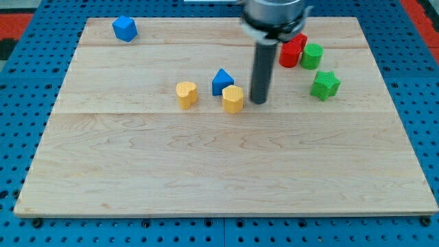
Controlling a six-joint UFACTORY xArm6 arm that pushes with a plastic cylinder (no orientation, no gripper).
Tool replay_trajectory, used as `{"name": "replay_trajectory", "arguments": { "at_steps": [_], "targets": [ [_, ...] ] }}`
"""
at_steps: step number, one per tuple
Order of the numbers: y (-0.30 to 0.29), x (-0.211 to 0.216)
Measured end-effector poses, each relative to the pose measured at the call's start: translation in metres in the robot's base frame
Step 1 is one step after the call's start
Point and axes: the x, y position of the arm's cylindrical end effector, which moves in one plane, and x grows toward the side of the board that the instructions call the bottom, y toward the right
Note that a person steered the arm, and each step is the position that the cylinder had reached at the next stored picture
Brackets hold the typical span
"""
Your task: Move the triangle to the top center
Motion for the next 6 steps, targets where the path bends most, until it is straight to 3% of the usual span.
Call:
{"name": "replay_trajectory", "arguments": {
  "at_steps": [2, 5, 6],
  "targets": [
    [-0.038, -0.024],
    [-0.022, -0.174],
    [0.004, -0.164]
  ]
}}
